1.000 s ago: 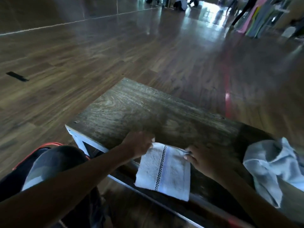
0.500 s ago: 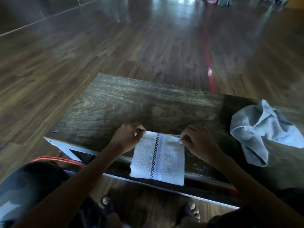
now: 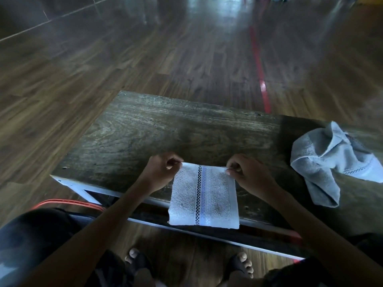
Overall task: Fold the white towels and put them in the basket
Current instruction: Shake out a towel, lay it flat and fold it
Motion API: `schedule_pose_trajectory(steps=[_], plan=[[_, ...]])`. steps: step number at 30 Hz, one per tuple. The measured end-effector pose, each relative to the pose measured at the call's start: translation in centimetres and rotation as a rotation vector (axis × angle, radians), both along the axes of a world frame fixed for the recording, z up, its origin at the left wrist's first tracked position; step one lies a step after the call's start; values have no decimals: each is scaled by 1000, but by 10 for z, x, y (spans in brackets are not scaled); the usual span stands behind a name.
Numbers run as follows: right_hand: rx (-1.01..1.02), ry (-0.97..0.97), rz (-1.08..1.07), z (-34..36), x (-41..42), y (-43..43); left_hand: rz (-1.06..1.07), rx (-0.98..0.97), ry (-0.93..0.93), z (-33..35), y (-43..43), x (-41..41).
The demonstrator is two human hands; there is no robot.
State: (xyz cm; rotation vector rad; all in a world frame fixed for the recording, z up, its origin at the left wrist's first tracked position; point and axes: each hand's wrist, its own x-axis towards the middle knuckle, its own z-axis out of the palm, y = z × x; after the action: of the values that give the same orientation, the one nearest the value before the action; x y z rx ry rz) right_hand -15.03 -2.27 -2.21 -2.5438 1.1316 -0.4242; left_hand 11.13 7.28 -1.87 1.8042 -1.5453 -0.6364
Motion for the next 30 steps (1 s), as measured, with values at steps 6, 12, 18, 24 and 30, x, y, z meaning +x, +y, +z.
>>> schedule_pose_trajectory(steps=[6, 12, 18, 24, 30], plan=[[142, 51, 50, 5, -4, -5, -70, 20, -44, 1, -1, -3], [161, 18, 16, 3, -3, -6, -30, 19, -53, 2, -7, -2], [177, 0, -108, 8, -3, -19, 8, -120, -4, 0, -7, -14], [259, 3, -143, 22, -6, -22, -28, -80, -67, 1, -16, -24], [269, -39, -179, 20, -7, -22, -13, -99, -66, 5, -22, -27]])
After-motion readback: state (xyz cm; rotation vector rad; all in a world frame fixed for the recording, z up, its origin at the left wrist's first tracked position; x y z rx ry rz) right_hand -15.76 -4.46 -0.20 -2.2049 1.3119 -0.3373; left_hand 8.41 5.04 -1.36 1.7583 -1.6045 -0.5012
